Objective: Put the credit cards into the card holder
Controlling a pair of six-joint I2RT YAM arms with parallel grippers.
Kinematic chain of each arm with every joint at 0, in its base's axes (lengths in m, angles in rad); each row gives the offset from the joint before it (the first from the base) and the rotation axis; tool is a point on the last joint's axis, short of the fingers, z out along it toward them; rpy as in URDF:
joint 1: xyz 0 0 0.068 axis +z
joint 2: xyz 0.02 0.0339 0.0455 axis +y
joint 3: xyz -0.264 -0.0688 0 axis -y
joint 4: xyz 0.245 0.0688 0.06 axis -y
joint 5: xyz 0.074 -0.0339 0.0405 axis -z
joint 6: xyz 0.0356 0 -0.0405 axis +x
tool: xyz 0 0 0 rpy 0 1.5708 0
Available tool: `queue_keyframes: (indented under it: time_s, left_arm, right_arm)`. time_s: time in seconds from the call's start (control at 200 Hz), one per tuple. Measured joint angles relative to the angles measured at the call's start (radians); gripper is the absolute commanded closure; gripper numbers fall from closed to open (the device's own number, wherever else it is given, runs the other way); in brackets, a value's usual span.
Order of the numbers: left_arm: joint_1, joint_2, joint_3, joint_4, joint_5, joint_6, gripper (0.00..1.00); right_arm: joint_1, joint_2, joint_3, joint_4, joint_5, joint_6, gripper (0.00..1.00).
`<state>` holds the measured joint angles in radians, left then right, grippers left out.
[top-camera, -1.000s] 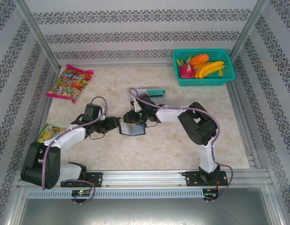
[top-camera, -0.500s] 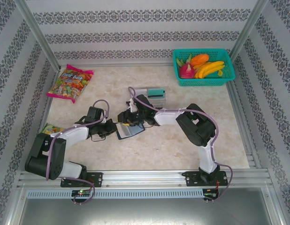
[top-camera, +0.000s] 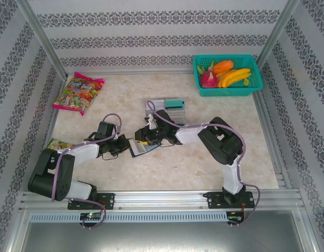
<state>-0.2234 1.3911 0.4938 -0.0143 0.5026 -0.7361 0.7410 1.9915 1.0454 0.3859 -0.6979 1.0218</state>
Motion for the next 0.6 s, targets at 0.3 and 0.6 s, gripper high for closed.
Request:
queue_keyframes:
  time_s: [0.3,0.6]
  left_arm:
    - [0.0,-0.01,0.0,0.0,-0.009,-0.007,1.0]
    - [-0.027,-0.033,-0.003,0.0,-0.016,-0.052,1.0]
  right_arm:
    - [-0.06,-0.099,-0.055,-0.06,0.039,-0.049,0.58]
    - [0.03,-0.069,-0.043,-0.083,0.061,-0.048,0.59]
